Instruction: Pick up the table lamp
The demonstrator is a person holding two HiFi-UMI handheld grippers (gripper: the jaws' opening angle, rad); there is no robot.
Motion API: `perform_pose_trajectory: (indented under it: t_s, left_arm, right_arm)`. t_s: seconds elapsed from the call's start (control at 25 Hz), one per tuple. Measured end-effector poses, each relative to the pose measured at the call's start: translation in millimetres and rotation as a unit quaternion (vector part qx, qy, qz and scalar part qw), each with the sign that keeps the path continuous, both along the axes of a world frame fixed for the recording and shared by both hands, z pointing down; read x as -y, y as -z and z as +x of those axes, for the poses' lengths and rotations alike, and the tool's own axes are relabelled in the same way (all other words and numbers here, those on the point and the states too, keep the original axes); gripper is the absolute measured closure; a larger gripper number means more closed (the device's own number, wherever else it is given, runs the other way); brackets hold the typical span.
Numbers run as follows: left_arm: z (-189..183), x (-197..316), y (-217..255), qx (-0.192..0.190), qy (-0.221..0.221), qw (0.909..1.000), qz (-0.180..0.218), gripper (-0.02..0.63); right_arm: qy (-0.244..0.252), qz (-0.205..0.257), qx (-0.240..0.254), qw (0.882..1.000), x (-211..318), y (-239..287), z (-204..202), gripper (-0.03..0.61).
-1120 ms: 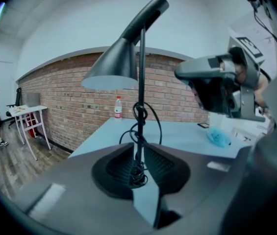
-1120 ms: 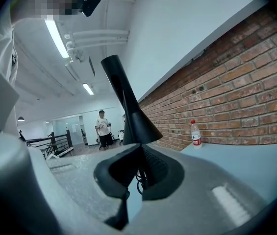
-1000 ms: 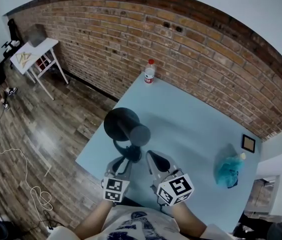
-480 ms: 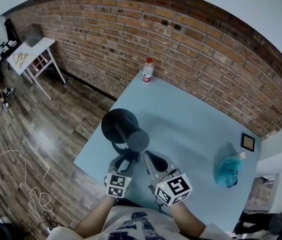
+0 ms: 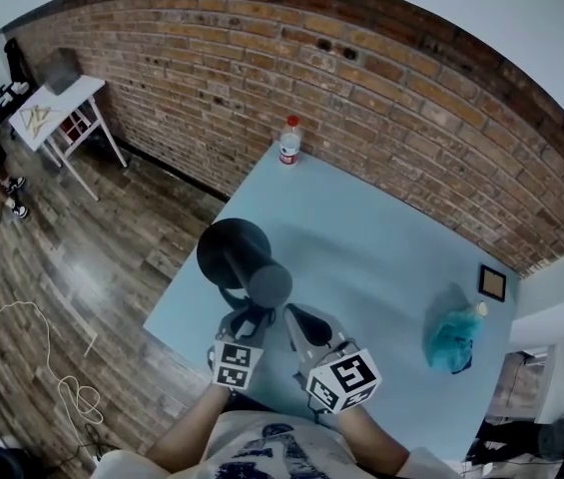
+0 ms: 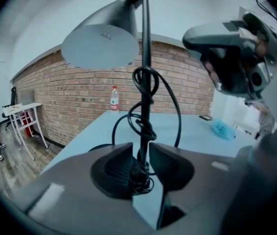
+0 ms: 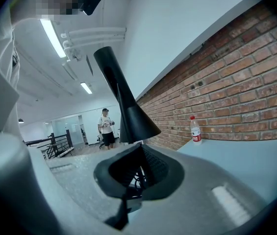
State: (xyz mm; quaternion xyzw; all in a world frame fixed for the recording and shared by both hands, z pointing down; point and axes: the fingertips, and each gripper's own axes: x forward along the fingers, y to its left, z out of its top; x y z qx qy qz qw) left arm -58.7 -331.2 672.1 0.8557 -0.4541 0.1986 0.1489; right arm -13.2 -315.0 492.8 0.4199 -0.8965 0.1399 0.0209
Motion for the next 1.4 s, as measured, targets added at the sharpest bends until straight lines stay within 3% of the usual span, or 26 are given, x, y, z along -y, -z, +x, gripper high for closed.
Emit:
perform_pose_trajectory:
  t_s: [0.48,1.2,1.28,1.4]
  left_arm:
    - [6,4,-1,-0.014,-0.007,0.9999,-0.001,0.557]
    - [6,4,-1,-0.025,-0.01,0.9996,-0.006,0.558]
    - [6,4,-1,-0.026,-0.01,0.9996,-0.005,0.558]
    - [6,3,-1,-0.027,-0.012,0.9995,-0.005,0.558]
  right_arm:
    - [0.005,0.009,0.002,1.0,7,10,-2,0.58]
    - [0.057,0.055,0.007,0.997,14,42,-29,0.577]
    - [0.065,0.057,0.008,0.996,15,43,-33,0.525]
    - [0.076,0.064,0.012,0.995,16,48,-37,0.525]
